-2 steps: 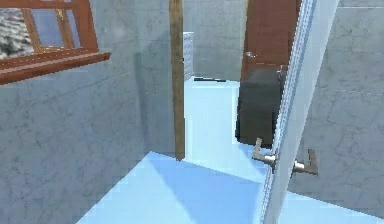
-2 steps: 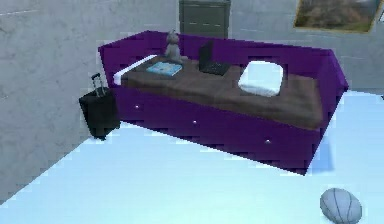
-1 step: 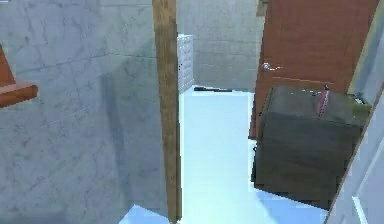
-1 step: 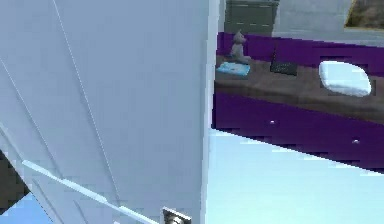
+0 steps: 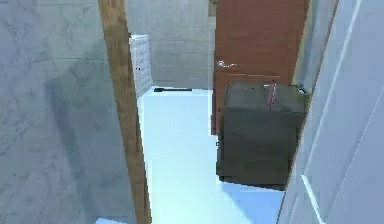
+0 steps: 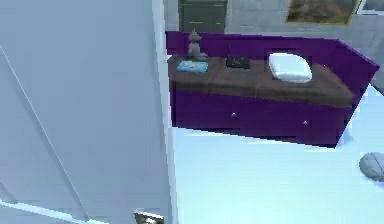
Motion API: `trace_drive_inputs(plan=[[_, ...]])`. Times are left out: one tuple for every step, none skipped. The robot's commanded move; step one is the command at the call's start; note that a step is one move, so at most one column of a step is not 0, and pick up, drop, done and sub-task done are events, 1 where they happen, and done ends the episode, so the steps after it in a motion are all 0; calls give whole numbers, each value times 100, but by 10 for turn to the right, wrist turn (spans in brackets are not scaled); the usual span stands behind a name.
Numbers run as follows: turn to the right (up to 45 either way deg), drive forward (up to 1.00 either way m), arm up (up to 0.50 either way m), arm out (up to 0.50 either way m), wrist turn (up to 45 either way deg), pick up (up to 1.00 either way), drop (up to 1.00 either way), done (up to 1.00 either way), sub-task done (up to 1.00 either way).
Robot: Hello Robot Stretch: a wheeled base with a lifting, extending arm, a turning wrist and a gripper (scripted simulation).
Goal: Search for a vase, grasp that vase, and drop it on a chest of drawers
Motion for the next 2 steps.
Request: trace_drive_inputs(plan=[[0,100,0,0,0,0,0,0,0],[0,100,0,0,0,0,0,0,0]])
